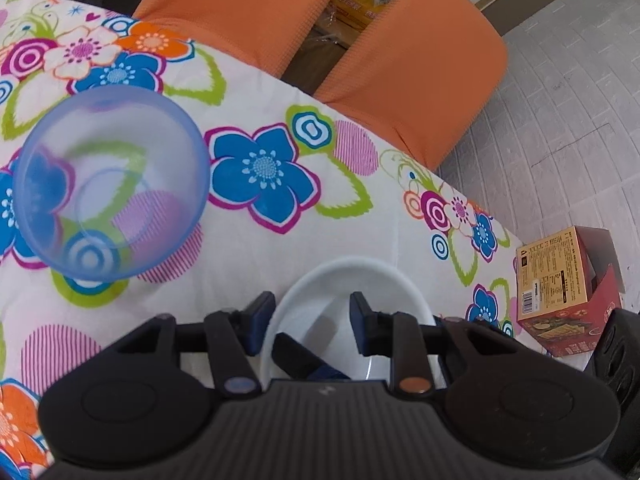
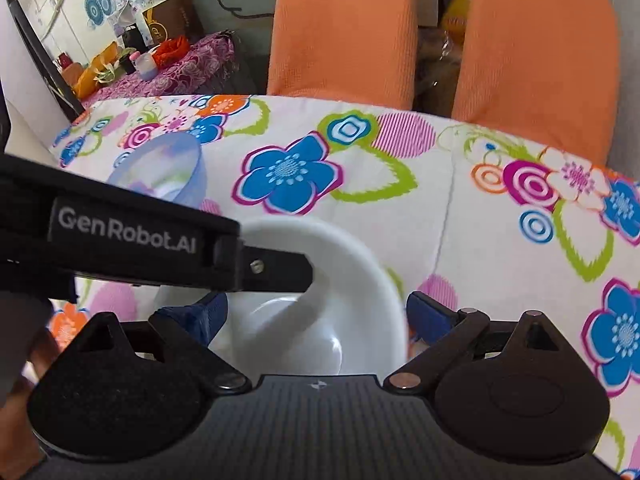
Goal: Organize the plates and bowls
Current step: 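Lift the white bowl with the left gripper and carry it toward the stack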
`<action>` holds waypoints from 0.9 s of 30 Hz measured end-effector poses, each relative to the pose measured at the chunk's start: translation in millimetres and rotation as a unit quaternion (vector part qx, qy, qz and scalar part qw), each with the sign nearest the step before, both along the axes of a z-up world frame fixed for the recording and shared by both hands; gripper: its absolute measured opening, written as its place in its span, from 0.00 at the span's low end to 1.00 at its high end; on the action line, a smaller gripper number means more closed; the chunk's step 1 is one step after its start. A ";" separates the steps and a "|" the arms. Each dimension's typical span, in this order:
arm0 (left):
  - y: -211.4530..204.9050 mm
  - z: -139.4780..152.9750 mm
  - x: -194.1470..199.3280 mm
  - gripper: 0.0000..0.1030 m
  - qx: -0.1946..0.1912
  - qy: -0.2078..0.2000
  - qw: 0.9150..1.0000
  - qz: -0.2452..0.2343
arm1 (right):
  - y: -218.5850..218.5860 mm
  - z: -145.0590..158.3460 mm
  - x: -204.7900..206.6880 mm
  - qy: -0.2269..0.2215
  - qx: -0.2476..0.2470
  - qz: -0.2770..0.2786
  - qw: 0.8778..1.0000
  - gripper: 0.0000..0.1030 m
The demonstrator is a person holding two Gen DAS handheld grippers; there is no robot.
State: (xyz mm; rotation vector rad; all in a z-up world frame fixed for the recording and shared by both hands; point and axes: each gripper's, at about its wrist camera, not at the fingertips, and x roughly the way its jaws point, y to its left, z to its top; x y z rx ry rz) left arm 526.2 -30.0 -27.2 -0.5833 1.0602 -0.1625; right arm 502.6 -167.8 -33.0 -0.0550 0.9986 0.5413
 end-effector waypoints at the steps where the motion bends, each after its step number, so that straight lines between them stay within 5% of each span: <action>1: -0.5 1.8 -0.7 0.26 0.003 -0.003 1.000 0.000 | 2.3 -0.2 -4.5 0.001 -0.004 0.006 1.000 0.82; 4: 1.3 0.6 -2.1 0.26 -0.010 0.004 1.000 -0.006 | 10.8 -2.6 -15.9 -0.033 -0.055 0.013 0.998 0.82; 15: 0.6 -5.5 -26.0 0.26 0.002 0.002 1.000 -0.029 | -18.4 1.5 -71.9 -0.117 -0.065 -0.020 0.991 0.81; 27: -4.7 -3.4 -25.0 0.26 0.017 0.006 0.999 -0.050 | -19.2 -6.2 -75.5 -0.098 -0.041 0.014 0.994 0.80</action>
